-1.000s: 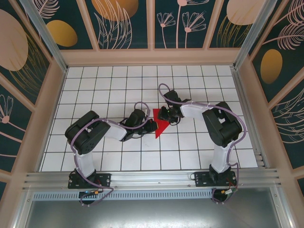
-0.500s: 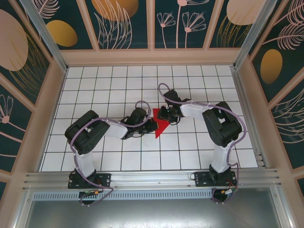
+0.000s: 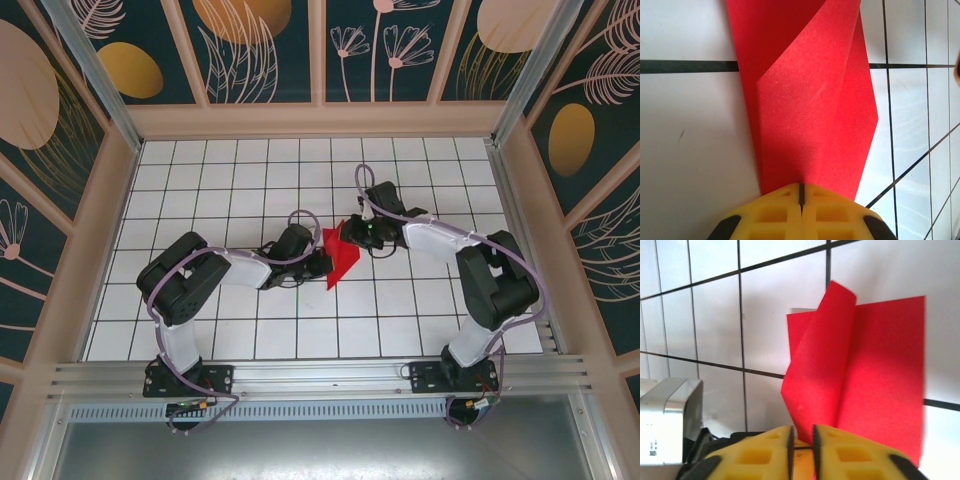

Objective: Fold a paper plane with a square sheet of paper (pick it up from the middle)
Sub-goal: Fourth fold the wing at the center of the table.

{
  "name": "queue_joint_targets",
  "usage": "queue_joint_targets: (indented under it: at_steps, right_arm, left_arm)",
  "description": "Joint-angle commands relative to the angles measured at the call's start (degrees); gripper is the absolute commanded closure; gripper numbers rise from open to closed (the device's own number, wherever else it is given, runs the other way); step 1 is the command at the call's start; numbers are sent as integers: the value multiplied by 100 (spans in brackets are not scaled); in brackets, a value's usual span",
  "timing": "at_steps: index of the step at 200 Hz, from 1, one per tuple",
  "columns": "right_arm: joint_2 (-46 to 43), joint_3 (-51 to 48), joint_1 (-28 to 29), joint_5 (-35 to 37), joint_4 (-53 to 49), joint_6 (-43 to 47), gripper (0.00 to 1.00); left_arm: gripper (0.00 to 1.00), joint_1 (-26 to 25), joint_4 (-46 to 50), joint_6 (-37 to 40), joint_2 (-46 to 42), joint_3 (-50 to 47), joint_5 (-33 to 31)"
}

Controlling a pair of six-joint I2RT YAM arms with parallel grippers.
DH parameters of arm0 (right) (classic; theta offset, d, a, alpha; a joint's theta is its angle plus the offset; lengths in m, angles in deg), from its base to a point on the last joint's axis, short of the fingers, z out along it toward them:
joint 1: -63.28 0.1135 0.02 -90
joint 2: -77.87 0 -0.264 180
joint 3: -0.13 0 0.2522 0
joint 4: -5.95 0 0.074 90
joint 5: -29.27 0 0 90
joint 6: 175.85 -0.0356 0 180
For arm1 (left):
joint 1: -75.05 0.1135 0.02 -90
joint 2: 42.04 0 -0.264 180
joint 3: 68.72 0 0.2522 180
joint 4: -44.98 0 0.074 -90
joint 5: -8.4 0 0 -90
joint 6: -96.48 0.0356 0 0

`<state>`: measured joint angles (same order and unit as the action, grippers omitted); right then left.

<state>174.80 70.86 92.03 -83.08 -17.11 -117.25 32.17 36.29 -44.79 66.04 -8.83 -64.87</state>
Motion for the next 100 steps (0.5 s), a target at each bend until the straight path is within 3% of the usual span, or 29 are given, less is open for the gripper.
queue_joint_targets:
  at_steps: [1, 100]
  right_arm:
    - [158, -235, 38, -370, 296, 277, 86]
    - [890, -222, 139, -778, 643, 507, 92]
  left_arm:
    - [100, -68, 1107, 245, 715, -141, -655]
    - [100, -83, 1112, 265, 671, -112, -688]
